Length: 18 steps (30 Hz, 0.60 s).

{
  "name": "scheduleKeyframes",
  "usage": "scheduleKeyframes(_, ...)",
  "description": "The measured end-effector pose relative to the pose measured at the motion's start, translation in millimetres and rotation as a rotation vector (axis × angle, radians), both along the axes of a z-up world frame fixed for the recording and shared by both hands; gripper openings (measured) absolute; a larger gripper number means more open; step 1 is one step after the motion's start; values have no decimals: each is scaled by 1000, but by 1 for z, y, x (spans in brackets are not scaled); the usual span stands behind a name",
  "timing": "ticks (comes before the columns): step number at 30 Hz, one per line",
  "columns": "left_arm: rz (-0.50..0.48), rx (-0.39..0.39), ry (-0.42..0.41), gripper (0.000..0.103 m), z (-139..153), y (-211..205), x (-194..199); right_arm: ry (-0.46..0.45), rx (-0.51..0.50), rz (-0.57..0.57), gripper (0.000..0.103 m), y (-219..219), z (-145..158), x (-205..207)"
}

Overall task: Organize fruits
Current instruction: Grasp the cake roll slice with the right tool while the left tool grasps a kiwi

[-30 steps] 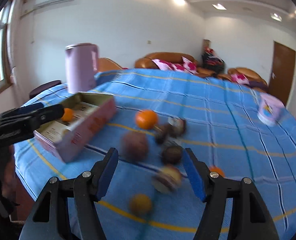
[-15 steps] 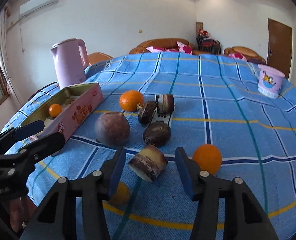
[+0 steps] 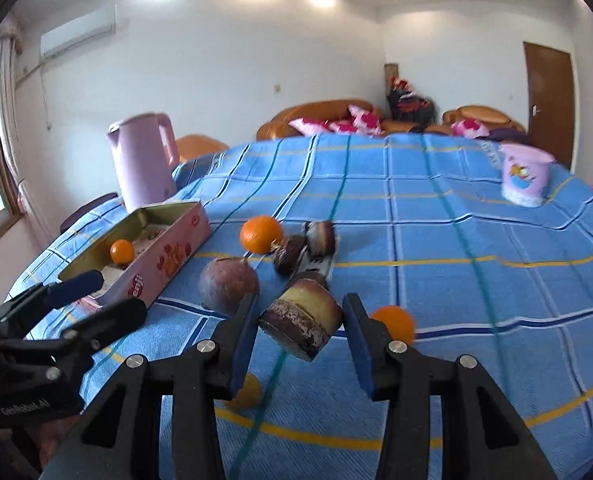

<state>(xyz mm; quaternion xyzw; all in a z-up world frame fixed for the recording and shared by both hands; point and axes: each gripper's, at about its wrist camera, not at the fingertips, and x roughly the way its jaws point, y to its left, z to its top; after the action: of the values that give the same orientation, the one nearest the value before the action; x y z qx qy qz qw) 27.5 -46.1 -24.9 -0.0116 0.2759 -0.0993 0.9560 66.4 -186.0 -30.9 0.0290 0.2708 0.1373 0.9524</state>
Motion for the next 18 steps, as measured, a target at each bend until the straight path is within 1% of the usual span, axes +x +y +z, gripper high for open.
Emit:
scheduleKeyframes(3,-60,5,27,81,-6,-16,1,-8,-3,-37,45,-9,-3,-11)
scheduleKeyframes(5,-99,9,47,77,-10,-27,2,-8,11,-53,45,-15,-5,-15)
scheduleKeyframes(7,-133,18,63,67,-14,-37,4,-13,13,-66,45,-19,-3,-15)
scheduleKeyframes(8,-150,26,79,65,-17,-42,7,-16,16,-71,45,-21,-2,-16)
scheduleKeyframes(12,-173,17,140,53,-28,-49,17,-17,20,-84,45,-27,-3,-15)
scheduleKeyframes(15,-200,3,167,50,-32,-54,19,-12,26,-90,45,-29,-6,-14)
scheduleKeyframes(17,-214,1,186,41,-37,-57,22,-9,31,-91,45,-30,-7,-14)
scheduleKeyframes(18,-219,0,192,32,-39,-58,23,-9,30,-92,45,-30,-7,-13)
